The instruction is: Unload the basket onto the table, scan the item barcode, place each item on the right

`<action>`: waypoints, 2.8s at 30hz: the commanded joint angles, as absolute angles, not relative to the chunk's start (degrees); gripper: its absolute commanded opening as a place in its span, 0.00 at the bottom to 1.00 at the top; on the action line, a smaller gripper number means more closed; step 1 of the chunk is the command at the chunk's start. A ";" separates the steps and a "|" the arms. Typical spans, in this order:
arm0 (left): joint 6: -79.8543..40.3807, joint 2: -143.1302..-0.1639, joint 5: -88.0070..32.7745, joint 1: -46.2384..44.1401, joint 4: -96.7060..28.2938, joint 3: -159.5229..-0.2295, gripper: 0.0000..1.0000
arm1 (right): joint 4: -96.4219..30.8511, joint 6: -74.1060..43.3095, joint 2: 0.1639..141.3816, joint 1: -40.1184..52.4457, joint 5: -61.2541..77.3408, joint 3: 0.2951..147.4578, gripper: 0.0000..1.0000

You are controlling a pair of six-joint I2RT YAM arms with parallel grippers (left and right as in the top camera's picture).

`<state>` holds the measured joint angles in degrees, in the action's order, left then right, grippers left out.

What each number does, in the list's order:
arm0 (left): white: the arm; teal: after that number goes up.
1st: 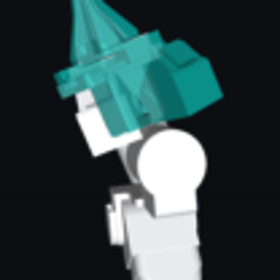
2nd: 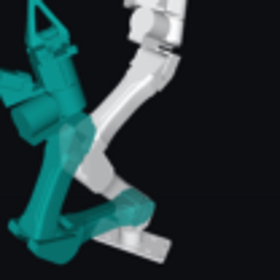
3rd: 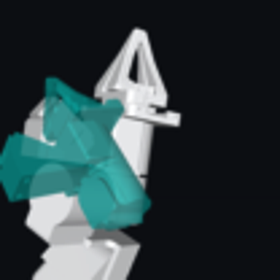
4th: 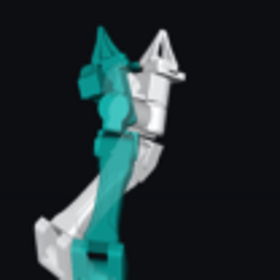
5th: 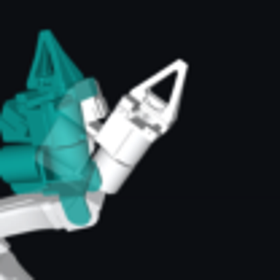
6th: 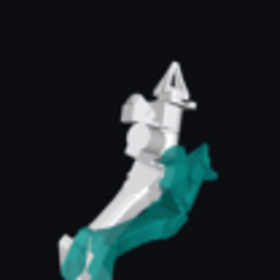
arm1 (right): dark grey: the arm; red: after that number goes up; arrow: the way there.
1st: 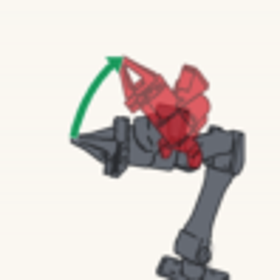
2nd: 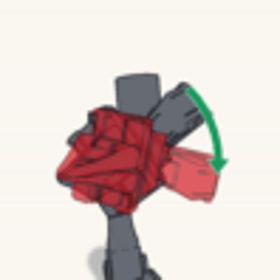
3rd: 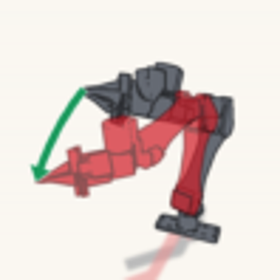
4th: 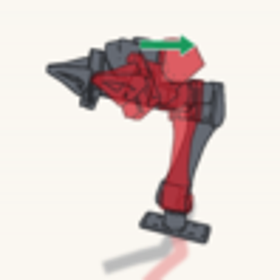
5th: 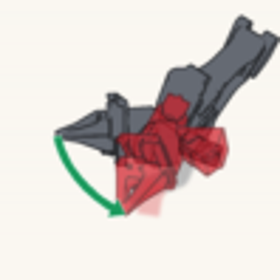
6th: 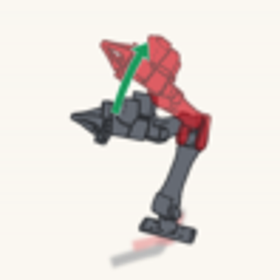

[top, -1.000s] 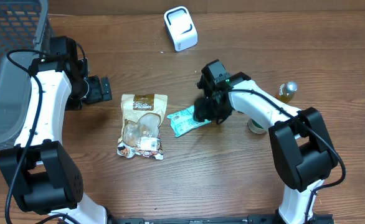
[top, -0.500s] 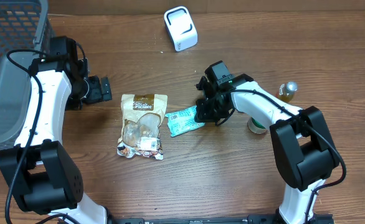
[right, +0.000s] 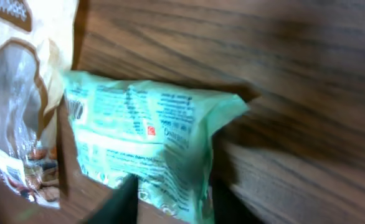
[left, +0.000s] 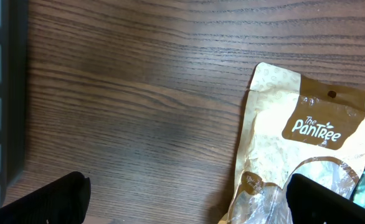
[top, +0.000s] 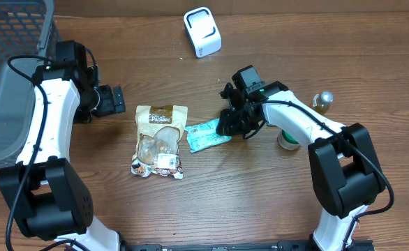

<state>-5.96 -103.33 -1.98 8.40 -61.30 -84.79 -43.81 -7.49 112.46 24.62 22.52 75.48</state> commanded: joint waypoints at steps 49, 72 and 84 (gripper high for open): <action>-5.54 -104.14 -2.42 8.60 -61.23 -85.97 1.00 | -27.46 -12.38 110.69 24.14 24.16 64.03 0.17; -5.52 -104.14 -2.42 8.60 -61.23 -85.97 1.00 | -42.33 2.83 90.39 18.20 40.93 66.08 0.04; -5.54 -104.14 -2.42 8.60 -61.23 -85.97 1.00 | -56.66 16.91 83.29 16.43 50.59 66.08 0.04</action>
<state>-5.96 -103.33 -1.98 8.40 -61.28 -84.79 -56.10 11.55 85.30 16.58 45.21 64.90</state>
